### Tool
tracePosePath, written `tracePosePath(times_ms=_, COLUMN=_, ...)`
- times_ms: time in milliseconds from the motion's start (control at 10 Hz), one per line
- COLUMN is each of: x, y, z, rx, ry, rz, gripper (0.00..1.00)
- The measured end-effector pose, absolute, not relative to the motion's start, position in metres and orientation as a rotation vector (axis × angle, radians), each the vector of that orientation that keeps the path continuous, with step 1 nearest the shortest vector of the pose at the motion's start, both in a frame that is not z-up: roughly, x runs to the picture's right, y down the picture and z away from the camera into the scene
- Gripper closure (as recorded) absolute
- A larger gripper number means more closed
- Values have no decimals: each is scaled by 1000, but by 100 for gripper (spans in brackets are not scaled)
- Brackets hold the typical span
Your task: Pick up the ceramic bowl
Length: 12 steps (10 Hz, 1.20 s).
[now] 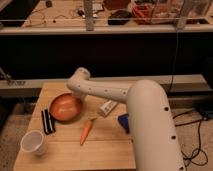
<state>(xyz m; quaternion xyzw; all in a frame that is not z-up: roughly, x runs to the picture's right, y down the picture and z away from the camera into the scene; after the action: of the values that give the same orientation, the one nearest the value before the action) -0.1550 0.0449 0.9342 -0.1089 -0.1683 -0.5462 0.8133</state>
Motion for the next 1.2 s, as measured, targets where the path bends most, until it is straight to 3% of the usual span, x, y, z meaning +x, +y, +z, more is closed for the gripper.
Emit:
tracePosePath(times_ms=200, x=-156, y=34, z=925, rx=-207, ry=-348, rz=-1181, gripper=93)
tracePosePath(times_ms=300, x=-155, y=31, z=922, rx=-193, ry=-347, rz=-1190, gripper=97)
tracePosePath(times_ms=1200, x=-158, y=15, z=911, rx=-123, ry=-324, rz=-1235, gripper=97)
